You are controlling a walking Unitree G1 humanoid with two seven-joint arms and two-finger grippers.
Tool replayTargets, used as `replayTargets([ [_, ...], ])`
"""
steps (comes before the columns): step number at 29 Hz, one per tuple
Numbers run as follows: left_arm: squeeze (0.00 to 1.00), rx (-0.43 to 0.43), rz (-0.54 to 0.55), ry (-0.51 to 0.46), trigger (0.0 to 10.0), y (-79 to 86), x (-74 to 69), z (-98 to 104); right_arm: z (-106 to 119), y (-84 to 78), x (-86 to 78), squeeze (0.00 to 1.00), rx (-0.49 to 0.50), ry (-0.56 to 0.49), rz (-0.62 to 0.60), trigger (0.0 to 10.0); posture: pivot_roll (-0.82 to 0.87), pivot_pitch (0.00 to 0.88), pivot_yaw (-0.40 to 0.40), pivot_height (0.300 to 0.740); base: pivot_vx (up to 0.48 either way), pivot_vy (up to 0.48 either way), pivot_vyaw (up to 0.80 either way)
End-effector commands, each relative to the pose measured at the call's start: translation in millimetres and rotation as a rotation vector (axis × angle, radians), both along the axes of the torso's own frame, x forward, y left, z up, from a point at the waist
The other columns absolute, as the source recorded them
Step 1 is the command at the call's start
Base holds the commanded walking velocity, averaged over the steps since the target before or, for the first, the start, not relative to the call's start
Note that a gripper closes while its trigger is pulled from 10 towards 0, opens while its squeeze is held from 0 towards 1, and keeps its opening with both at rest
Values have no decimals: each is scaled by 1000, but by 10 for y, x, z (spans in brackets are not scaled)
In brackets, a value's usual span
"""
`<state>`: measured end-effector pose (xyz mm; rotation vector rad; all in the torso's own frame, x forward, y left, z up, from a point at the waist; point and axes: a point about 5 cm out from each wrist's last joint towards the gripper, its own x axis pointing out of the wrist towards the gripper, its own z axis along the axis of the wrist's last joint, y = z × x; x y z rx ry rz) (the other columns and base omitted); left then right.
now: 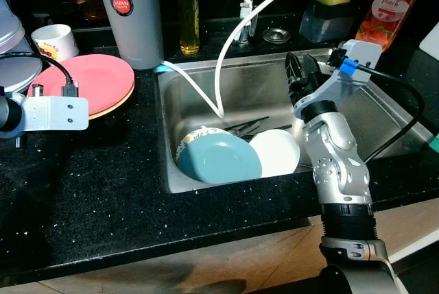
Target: Kitchen organization
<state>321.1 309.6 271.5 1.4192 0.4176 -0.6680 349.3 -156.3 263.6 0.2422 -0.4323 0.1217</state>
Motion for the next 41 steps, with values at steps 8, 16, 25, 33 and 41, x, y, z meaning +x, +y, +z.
replayTargets([
  [8,0,-6,-35,-56,0,-76,91,41,17,-14,12,125,6,-6,-5,10000,157,96,5,740,0,0,0],
  [16,0,-137,-279,-190,10000,-594,-6,344,10,-16,9,125,8,-3,-6,10000,159,99,4,740,0,0,0],
  [25,0,-240,-504,12,10000,-927,-344,232,5,5,17,129,9,-1,3,10000,164,98,-5,740,0,0,0],
  [33,0,-355,-623,44,10000,-1305,-449,164,19,-16,23,129,12,-7,-4,10000,158,86,1,740,0,0,0],
  [41,0,-642,-714,61,10000,-1842,-368,36,19,-19,26,125,13,-10,-9,10000,150,74,3,740,0,0,0],
])
